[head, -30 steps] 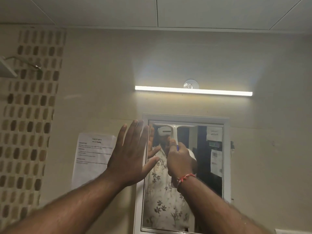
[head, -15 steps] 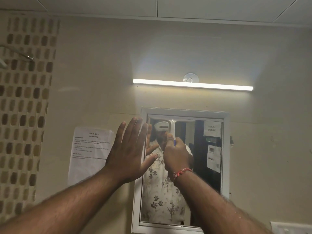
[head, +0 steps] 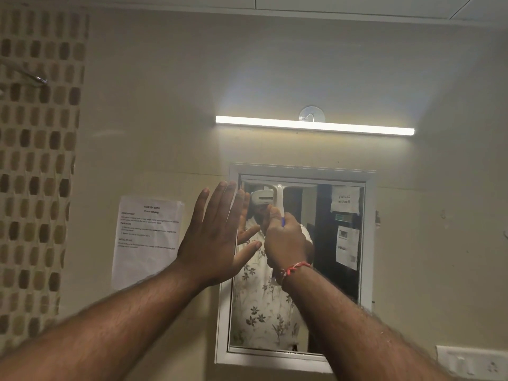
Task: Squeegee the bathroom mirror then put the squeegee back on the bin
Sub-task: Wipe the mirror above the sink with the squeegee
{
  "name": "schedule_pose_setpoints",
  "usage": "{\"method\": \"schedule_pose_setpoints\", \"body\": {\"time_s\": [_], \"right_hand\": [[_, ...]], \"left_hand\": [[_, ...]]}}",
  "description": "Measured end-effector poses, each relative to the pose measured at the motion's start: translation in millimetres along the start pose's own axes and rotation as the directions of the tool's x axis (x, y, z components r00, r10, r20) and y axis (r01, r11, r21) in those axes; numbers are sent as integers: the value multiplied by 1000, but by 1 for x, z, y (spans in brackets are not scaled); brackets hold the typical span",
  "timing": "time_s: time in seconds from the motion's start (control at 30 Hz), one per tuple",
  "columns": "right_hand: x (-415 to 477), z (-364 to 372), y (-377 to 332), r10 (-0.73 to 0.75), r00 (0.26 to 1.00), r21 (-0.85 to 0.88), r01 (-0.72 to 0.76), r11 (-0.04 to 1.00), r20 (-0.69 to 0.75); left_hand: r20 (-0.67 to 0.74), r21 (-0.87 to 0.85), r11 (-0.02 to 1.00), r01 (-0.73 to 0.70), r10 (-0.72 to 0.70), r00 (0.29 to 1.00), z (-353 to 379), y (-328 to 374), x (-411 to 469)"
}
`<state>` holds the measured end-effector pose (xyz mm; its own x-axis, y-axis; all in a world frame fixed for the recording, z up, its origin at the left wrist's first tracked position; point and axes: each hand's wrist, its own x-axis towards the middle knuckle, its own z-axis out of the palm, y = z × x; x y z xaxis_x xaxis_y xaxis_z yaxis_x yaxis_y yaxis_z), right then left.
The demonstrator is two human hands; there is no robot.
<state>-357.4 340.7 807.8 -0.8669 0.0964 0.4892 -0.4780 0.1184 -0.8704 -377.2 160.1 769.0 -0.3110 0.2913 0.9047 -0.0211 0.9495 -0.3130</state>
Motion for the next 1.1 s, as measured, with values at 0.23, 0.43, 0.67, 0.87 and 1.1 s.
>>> {"method": "schedule_pose_setpoints", "body": {"time_s": [0.23,0.43,0.67,0.87,1.1], "right_hand": [[-6,-4,12,-31,999,-49,29,998,-27],[-16,5,34,-29,1000,-15,29,999,-10],[-27,12,58,13,1000,70,-14,997,19],[-34,15,83,26,1000,62,-26,998,6],[-49,19,107,54,999,14,-54,998,-3]], "left_hand": [[9,1,1000,-10,10,1000,4,2,-10],[46,-5,1000,-13,13,999,10,6,-21],[34,-64,998,-11,13,999,17,15,-35],[87,-82,997,-2,9,996,22,18,-49],[123,-74,997,4,6,992,32,21,-67]]}}
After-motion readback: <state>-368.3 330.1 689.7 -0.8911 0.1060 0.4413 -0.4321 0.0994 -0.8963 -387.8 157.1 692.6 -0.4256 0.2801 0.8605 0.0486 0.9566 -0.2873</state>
